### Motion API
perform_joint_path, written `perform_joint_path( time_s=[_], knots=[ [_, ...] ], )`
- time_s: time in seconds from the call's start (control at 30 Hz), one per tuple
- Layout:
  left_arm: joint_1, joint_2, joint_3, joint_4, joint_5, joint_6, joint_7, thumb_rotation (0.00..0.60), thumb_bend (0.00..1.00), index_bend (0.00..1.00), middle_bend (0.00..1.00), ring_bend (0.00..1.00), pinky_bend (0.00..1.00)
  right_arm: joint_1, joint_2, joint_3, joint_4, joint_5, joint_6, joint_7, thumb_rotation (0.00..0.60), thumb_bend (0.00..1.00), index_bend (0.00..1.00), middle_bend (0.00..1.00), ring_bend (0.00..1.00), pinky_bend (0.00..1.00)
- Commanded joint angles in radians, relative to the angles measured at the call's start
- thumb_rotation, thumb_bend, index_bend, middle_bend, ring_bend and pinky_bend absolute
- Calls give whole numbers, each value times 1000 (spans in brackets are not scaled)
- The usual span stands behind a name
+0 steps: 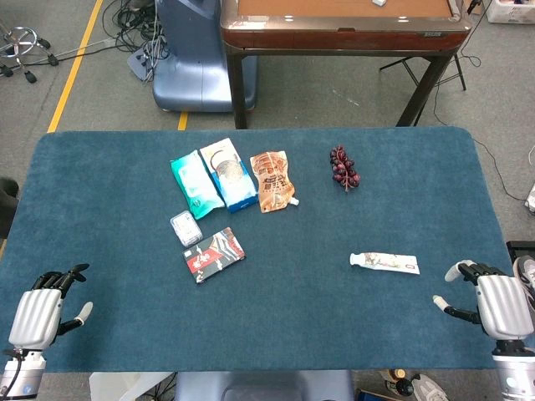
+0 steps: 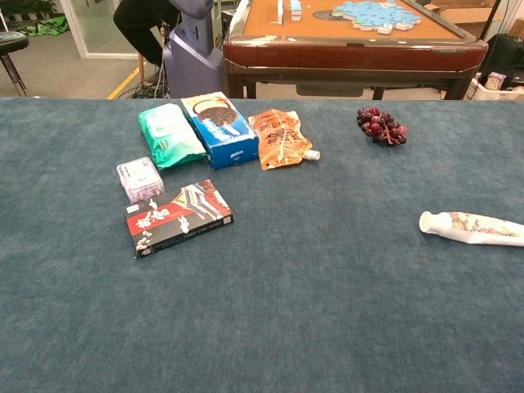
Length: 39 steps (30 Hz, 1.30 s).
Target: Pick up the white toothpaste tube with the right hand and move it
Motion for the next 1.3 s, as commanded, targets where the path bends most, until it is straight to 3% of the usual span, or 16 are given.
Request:
perform_joint_path(
  time_s=[0.03,0.27,0.4,0.6,0.87,1.3],
  knots=[
    [-2,-2,1,4,-2,-5,-2,600,255,204,368,333,199,0,2,0,-3,-2,1,-2,600,33,527,496,481,502],
    [0,-5,4,14,-3,-5,-10,600,255,204,368,332,199,22,14,5,-17,-4,-33,-22,600,33,520,494,479,502],
    [5,-6,6,20,-8,-2,-17,600,255,205,368,332,199,69,32,18,-37,22,-110,-42,600,34,472,486,455,502],
    [15,-3,9,28,-16,3,-25,600,255,205,368,332,199,162,37,45,-47,126,-272,-123,600,35,391,380,358,464],
    [28,5,13,33,-27,9,-32,600,254,204,368,332,199,259,-37,73,31,246,-400,-193,600,37,302,362,336,454],
    [27,6,10,31,-30,2,-30,600,255,205,368,333,199,293,-89,72,101,305,-421,-199,600,37,266,362,335,453]
  ],
)
